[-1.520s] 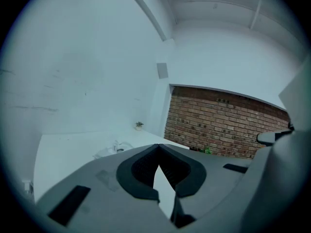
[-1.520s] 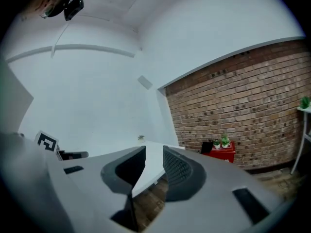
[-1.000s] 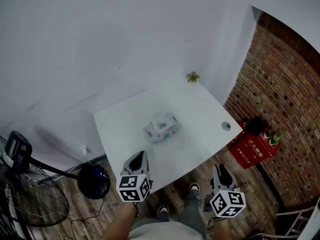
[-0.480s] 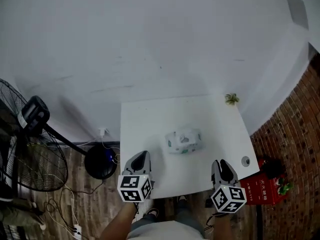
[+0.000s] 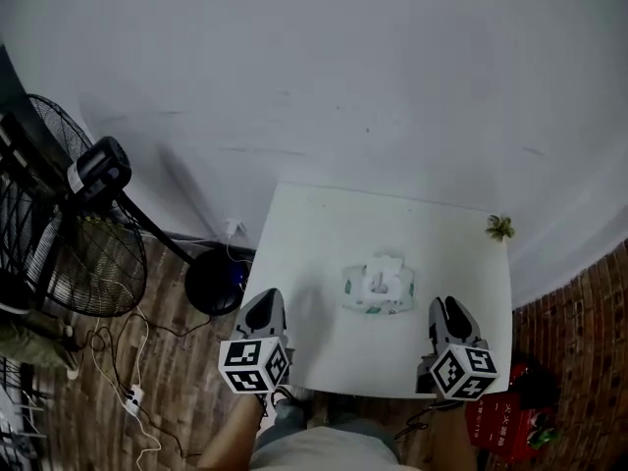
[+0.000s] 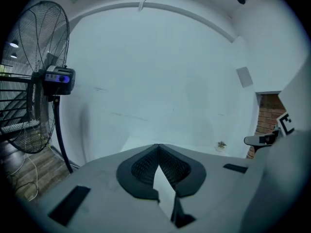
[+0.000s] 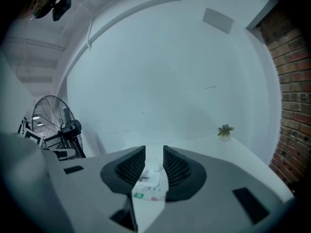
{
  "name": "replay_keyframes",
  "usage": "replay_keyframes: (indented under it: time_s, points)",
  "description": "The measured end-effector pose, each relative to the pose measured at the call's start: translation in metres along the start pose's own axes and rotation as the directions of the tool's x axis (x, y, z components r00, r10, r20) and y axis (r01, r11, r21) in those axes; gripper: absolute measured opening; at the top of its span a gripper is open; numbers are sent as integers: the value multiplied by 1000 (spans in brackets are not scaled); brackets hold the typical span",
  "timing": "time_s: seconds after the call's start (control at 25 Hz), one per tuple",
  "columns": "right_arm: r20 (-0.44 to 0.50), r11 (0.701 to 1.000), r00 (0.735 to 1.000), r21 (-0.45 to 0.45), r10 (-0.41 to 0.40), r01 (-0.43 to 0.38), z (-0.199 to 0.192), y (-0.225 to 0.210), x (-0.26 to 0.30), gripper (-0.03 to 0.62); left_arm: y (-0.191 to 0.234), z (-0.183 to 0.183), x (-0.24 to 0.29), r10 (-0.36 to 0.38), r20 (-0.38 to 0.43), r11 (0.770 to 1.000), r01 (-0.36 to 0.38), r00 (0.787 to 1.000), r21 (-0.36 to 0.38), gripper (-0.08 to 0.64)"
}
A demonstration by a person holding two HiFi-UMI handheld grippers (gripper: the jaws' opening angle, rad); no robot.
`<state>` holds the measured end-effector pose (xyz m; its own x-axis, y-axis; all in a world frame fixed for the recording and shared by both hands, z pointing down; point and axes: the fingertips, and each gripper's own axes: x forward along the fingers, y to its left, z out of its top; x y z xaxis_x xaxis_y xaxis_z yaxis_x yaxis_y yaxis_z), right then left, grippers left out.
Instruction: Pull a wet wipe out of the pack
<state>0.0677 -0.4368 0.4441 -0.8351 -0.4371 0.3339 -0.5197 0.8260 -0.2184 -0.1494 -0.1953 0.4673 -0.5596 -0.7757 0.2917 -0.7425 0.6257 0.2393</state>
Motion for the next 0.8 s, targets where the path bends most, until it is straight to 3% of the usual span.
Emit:
replay_keyframes:
  time_s: [0.2,0.52,0.64,0.8]
  points:
    - [-47,998,997,-21,56,-57,-10,2,20,115,9,-12,-11,71,-3,997,-71,997,-10,0]
    - [-96,990,989,-68,114,-120,-17,5,32,107,16,-21,-24,114,-7,993,-114,994,-16,0]
    - [-169,973,970,-126,173,-195,-27,11,40,92,15,-27,-27,124,-12,992,-125,992,-15,0]
    - [-278,927,931,-220,238,-303,-45,21,53,104,12,-42,-31,141,-32,990,-141,990,-10,1]
